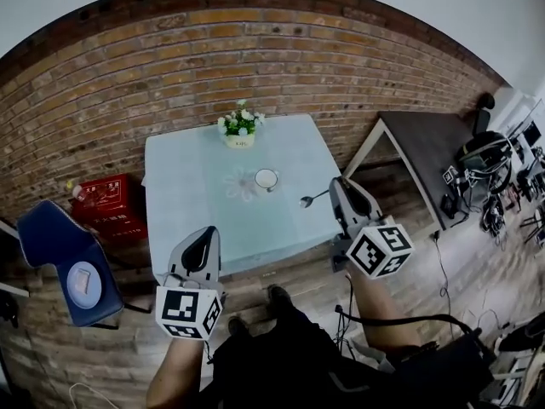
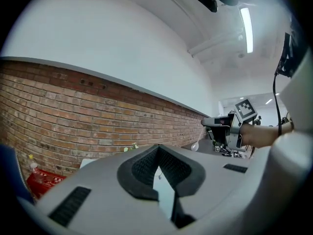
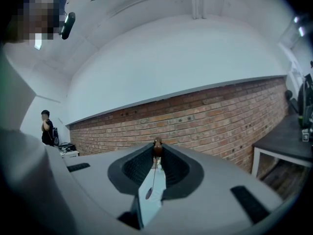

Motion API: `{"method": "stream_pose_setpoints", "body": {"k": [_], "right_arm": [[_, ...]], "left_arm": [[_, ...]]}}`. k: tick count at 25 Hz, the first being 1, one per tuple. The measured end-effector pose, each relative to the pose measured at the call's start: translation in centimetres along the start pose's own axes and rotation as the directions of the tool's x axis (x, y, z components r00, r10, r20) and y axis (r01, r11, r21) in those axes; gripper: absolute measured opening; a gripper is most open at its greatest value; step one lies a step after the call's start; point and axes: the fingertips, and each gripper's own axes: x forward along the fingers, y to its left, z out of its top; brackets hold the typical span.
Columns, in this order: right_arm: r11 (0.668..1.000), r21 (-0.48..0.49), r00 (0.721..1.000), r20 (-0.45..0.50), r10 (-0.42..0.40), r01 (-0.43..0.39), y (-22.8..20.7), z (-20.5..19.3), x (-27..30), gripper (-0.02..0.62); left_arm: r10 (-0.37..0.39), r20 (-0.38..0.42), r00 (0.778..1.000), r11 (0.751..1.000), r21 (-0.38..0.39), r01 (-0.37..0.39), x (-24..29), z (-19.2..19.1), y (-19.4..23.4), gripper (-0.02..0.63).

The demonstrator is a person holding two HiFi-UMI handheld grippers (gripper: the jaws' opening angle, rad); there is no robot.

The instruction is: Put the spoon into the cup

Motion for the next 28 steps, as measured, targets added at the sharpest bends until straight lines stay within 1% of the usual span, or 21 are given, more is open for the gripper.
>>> {"method": "stream_pose_setpoints", "body": {"k": [7, 11, 19, 22, 28], "right_arm": [[0.998, 0.022, 0.998, -0.022, 0.066, -0.066, -2.0, -1.4, 5.5, 0.057], [0.994, 0.005, 0.994, -0.029, 0.109, -0.108, -3.3, -1.9, 8.6, 0.057], [0.986, 0.017, 0.981, -0.104, 0.165, -0.164, -6.7, -6.2, 14.5, 0.057], [0.982, 0.027, 0.974, -0.124, 0.188, -0.186, -7.2, -7.8, 16.4, 0.057], [0.972, 0.037, 0.959, -0.158, 0.235, -0.232, -7.8, -10.7, 19.5, 0.057]], "left_arm": [[0.077, -0.032, 0.997, 0.997, -0.019, -0.077, 1.8, -0.9, 1.1, 0.009], [0.114, -0.034, 0.993, 0.993, -0.01, -0.114, 3.4, -0.7, 1.2, 0.009], [0.195, -0.049, 0.98, 0.981, 0.008, -0.195, 5.7, -0.9, 0.7, 0.009], [0.226, -0.049, 0.973, 0.974, 0.028, -0.225, 6.2, -0.6, 0.9, 0.009], [0.268, -0.072, 0.961, 0.963, 0.034, -0.266, 7.3, -1.2, 0.8, 0.009]]}}
